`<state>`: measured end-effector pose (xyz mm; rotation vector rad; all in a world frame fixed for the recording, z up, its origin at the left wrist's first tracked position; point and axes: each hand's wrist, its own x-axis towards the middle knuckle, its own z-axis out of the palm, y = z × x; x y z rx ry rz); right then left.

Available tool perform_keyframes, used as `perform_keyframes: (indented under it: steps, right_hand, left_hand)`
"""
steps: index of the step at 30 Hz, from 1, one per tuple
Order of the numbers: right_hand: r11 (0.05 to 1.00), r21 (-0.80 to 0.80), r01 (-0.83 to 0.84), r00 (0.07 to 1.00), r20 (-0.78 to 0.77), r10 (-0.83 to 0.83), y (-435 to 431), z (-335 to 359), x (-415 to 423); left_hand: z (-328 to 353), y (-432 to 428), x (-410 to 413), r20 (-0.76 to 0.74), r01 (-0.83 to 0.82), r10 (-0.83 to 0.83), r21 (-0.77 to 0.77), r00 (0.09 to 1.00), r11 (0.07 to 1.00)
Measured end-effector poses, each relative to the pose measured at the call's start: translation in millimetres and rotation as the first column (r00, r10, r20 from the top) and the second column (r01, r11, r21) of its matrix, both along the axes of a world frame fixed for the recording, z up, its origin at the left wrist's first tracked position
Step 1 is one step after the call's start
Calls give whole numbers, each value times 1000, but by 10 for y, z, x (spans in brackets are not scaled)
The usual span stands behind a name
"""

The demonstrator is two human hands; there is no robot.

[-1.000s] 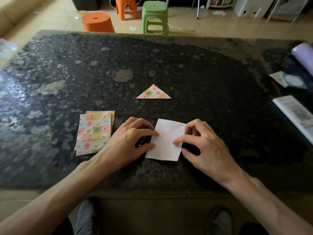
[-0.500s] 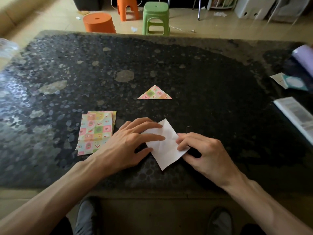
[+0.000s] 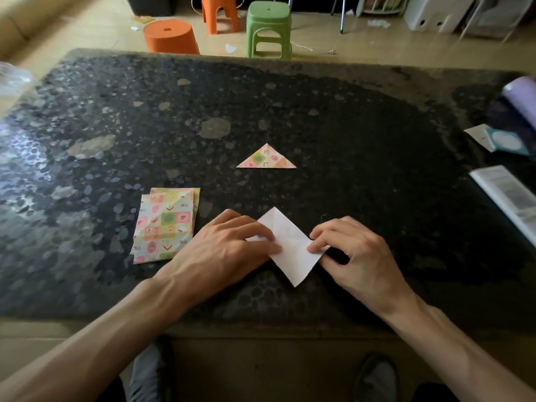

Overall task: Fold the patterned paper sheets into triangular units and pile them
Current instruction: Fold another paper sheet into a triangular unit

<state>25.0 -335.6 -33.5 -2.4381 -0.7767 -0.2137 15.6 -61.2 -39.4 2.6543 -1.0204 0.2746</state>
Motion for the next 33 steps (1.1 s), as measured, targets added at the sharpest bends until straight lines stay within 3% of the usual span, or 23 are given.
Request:
perform_keyframes:
  steps: [4,7,15,19,24,33]
  right_hand:
    - [993,-100,-57,997,41,61,13,85,-56]
    - [992,-103,-79,997,0,80,-17,63,-63]
    - [998,-33,-49,984,-171,43,-52,8,-2]
    - [997,43,60,954,-295,-45,-47,17,31]
    - [991,-51,123,951,-280,-132,43,-74,35]
    - [971,-77,227,955,-179,-238,136,-116,23]
  left_hand:
    - [9,-27,-36,111,26,-35,87,993,996]
    - [4,-33,-31,102,3,-10,72,995,997]
    - [42,-29,-24,-64,-73,69,-59,996,996]
    - [94,-123,-57,-251,-184,126,-224,960,957]
    - [62,-161,-27,-392,-333,235,-201,889,921]
    - [6,-200,-20,-260,-400,361,-114,896,910]
